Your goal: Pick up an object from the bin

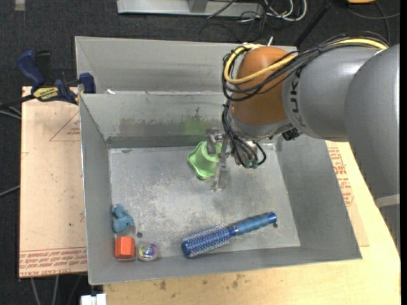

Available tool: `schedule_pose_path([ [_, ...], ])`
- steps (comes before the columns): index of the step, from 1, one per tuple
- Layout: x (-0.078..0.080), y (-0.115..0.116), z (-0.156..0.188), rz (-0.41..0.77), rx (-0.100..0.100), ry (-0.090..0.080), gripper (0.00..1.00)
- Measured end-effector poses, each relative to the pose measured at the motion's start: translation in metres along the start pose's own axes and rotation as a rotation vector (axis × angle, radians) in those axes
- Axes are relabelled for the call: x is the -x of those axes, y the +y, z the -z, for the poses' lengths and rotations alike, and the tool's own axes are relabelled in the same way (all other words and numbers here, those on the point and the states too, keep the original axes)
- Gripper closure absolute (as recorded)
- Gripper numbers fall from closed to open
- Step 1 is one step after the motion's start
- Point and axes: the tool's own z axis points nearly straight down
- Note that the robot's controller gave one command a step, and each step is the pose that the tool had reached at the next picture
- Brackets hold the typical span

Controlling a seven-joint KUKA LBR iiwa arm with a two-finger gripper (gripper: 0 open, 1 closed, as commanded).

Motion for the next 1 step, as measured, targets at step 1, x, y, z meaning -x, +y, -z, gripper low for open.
schedule_pose_path([
  [1, 0.0252, 0.0064, -0.0196, -0.19, 0.005, -0.026, 0.0],
])
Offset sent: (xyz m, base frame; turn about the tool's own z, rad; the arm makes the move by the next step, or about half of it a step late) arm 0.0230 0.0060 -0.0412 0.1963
